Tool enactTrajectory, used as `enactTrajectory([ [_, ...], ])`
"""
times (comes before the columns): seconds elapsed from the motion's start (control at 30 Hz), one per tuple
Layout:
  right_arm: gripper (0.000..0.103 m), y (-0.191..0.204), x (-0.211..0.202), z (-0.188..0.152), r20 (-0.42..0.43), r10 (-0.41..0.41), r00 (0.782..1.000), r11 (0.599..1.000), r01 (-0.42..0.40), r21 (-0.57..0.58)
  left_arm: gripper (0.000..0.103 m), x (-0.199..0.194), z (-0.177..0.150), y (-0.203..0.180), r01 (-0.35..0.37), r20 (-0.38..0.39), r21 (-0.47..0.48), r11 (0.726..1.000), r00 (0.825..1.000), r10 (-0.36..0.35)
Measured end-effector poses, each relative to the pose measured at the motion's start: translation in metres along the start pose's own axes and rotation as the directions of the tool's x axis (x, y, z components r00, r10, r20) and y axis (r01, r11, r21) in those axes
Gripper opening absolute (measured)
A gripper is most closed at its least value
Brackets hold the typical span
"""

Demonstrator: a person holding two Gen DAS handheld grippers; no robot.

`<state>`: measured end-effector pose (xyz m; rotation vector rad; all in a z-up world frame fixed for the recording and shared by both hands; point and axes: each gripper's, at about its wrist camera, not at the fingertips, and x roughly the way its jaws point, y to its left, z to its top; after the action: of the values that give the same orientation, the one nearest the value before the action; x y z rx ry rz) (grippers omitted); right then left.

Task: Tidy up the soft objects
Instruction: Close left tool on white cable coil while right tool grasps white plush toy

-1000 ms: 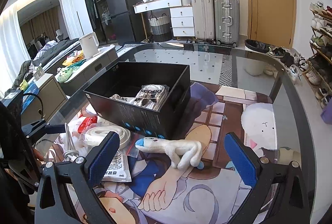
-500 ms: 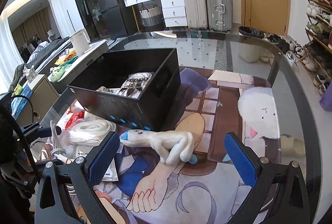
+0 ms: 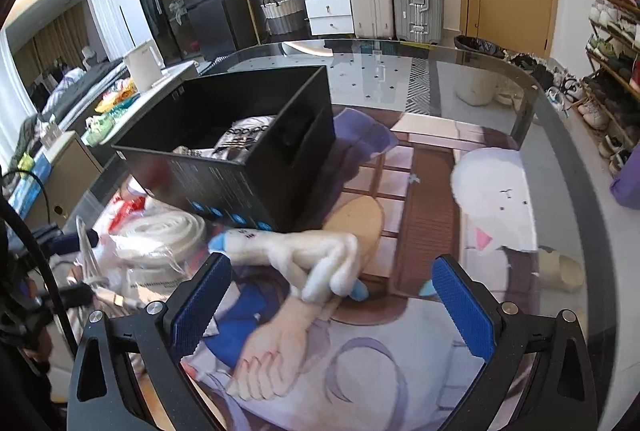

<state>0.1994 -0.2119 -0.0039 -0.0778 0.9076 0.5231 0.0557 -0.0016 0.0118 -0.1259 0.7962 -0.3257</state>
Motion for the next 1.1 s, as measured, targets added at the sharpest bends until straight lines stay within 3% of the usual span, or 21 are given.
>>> enactTrajectory([
  [0.3,0.101,-0.002,0.007,-0.007,-0.037,-0.035,0.999,0.998,0.033,-0.045,0.065,0.001,-0.001,0.000,0.001,0.000,-0.001,1.000,1.000,-0.001],
  [0.43,0.081,0.002,0.017,-0.005,-0.061,-0.056,0.997,0.997,0.053,-0.054,0.066,0.001,-0.001,0.002,-0.001,-0.003,-0.004,1.000,1.000,0.001],
  [0.63,0.065,0.008,0.023,-0.001,-0.065,-0.053,0.997,0.996,0.047,-0.081,0.067,0.000,-0.001,0.001,-0.003,-0.015,0.002,1.000,1.000,0.004],
  [0.87,0.036,0.012,0.027,-0.004,-0.070,-0.042,0.997,0.995,0.035,-0.097,0.072,0.001,-0.003,-0.002,-0.011,-0.034,0.008,1.000,0.999,0.011],
  [1.1,0.025,0.013,0.017,-0.007,-0.043,-0.057,0.997,0.993,0.052,-0.109,0.074,0.001,-0.004,-0.004,-0.018,-0.045,0.020,1.000,0.999,0.019],
])
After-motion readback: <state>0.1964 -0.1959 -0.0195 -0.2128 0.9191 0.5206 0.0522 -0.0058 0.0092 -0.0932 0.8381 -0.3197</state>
